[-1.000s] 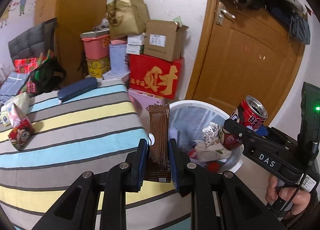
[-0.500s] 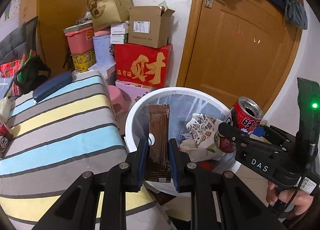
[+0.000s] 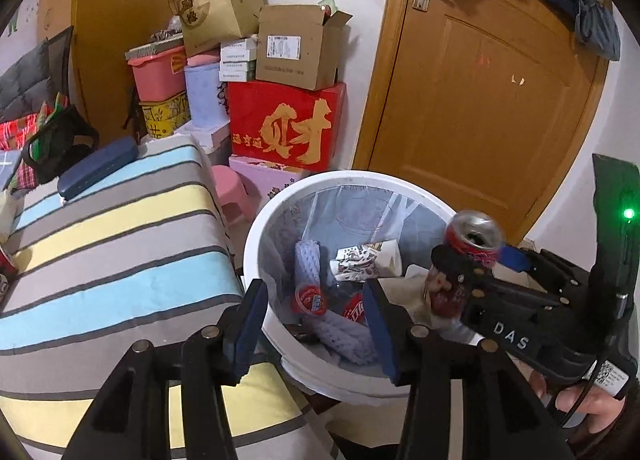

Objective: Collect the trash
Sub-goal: 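Open the left tool dropping the wrapper into the bin while the right tool drops the can, then move both open tools back over the table toward the cartoon can and carton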

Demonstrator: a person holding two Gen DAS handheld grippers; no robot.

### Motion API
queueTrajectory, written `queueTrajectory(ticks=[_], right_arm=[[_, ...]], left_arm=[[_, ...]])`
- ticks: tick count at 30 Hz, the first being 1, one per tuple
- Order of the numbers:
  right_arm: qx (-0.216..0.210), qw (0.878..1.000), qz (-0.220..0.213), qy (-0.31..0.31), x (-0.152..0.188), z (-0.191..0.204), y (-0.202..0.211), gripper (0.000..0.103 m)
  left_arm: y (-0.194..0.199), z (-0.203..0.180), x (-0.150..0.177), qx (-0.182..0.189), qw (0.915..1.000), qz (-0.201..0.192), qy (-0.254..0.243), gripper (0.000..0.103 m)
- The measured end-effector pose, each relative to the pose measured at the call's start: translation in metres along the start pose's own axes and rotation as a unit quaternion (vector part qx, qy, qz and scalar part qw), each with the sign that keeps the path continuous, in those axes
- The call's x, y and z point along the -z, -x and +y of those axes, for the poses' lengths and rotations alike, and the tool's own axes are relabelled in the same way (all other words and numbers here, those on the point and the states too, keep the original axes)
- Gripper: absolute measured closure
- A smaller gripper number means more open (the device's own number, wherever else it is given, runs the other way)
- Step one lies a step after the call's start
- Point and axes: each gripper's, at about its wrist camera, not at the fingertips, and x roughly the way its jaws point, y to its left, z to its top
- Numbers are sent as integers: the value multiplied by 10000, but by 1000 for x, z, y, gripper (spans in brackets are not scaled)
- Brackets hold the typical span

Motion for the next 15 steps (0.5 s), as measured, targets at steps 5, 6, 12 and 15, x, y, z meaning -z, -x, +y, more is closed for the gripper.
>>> queueTrajectory(ticks=[5,6,12,15], right_arm=[[-20,9998,-195,-55,-5,-1,12,42],[-22,9997,-224,-52,-6,0,13,42],[-54,9993,-374,-32,-7,10,21,42],[-82,9992,-400,-22,-7,16,23,42]], left_arm=[[11,7,-1,-11,9999,-80,114,54],[14,9,-1,-38,9999,-110,107,54],[34,18,1,-108,9994,-259,189,54],[43,24,4,-160,9991,-313,223,54]])
